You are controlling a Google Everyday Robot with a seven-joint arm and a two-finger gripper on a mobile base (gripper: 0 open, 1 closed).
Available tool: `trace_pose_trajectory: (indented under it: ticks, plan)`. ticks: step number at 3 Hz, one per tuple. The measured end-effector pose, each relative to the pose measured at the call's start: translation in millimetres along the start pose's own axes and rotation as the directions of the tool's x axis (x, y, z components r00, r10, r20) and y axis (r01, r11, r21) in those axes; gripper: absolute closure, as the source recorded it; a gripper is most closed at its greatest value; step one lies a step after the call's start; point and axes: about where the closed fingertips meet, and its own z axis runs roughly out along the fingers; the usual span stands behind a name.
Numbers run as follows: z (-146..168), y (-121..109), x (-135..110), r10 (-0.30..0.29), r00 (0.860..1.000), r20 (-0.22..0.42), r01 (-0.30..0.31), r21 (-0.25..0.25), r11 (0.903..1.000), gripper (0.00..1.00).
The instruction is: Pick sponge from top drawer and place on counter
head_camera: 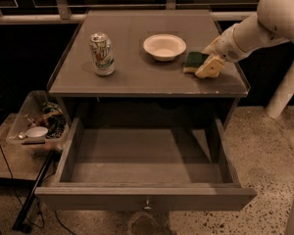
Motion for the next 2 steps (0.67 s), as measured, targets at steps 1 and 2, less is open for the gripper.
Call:
trace_pose_trajectory:
  ticks: [1,2]
  plan:
    - [0.0,0.0,0.0,0.0,1.0,0.0,0.0,0.0,1.0,0.0]
    - [0.1,0.0,0.0,0.0,1.0,0.0,0.0,0.0,1.0,0.0]
